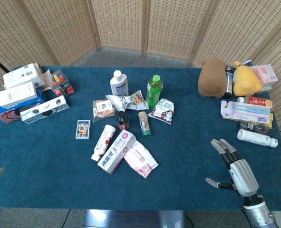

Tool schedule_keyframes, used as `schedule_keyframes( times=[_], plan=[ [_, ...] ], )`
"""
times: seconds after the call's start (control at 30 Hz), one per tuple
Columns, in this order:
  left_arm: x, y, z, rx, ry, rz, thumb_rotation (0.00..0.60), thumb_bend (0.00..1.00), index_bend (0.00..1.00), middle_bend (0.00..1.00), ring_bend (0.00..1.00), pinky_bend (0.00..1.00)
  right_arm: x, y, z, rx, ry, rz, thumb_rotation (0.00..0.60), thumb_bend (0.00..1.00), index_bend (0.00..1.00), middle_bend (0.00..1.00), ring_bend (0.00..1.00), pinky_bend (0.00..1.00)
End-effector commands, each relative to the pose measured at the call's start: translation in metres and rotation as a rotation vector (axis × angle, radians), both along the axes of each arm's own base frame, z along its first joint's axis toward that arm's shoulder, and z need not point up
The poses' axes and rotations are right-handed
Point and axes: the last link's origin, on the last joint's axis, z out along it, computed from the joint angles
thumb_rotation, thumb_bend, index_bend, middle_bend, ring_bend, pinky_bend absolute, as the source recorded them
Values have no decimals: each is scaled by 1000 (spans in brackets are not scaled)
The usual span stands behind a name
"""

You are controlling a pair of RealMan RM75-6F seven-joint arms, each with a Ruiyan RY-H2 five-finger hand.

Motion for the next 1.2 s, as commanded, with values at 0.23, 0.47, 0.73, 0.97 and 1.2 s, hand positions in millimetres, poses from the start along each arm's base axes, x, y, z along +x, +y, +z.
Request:
schedule_keyframes(
  times=[0.23,0.47,0.73,0.97,1.2],
  plan=[
    [0,13,-14,-79,25,-69,600,0,0,0,0,0,-3,-3,5,-18,-2,-13,600,0,0,0,0,140],
    [3,65,-28,-162,260,-387,600,0,0,0,0,0,-9,-7,15,-62,19,-40,600,0,0,0,0,140],
    [6,136,-60,-362,624,-712,600,0,0,0,0,0,-14,-12,28,-129,28,-68,600,0,0,0,0,139],
    [4,175,-88,-515,776,-784,600,0,0,0,0,0,-17,-16,34,-141,-9,-102,600,0,0,0,0,139],
    [11,204,-117,-572,849,-813,600,0,0,0,0,0,-19,-18,38,-152,-19,-115,600,0,0,0,0,139]
  ],
)
